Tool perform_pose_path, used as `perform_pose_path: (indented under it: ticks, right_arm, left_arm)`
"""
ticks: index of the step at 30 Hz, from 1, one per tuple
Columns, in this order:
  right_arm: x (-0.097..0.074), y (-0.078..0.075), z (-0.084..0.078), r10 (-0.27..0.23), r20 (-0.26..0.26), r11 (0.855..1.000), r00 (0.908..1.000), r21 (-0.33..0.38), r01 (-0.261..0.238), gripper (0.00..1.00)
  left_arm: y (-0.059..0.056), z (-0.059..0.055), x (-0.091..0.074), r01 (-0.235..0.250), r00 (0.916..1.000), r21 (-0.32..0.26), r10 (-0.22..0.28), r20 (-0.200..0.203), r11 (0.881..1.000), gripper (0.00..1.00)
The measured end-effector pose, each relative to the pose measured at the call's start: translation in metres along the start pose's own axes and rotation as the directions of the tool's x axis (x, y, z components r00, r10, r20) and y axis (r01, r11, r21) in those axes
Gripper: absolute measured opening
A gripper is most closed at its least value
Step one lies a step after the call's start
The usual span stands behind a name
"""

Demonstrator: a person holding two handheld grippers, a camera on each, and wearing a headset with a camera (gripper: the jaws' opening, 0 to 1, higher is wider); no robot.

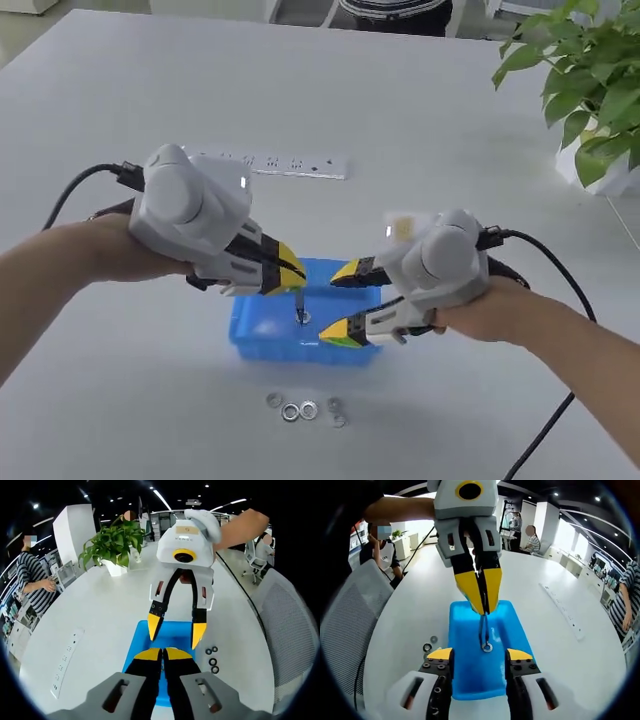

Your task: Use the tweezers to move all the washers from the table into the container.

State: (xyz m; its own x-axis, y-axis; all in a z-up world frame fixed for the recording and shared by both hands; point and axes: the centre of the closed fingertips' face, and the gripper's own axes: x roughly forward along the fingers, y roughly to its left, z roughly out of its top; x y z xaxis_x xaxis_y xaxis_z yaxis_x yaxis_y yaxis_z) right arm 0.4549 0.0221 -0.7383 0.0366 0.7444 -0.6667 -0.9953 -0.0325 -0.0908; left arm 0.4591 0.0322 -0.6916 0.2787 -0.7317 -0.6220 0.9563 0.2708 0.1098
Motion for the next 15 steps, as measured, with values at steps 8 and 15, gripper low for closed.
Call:
perform_pose_path:
  ticks: [8,15]
  right_arm:
    - [-0.016,0.007,0.0,-0.035,0.007,0.999,0.9994,0.035,0.035,0.45]
    - [-0.033,0.012,0.0,-0.073,0.015,0.996,0.9972,0.055,0.072,0.46]
  left_arm:
    - [-0.002,0.008,-0.007,-0.003,0.9999,-0.006,0.003,0.015,1.0,0.06]
    - [-0.005,0.017,-0.017,-0.004,0.9998,0.001,0.004,0.021,1.0,0.06]
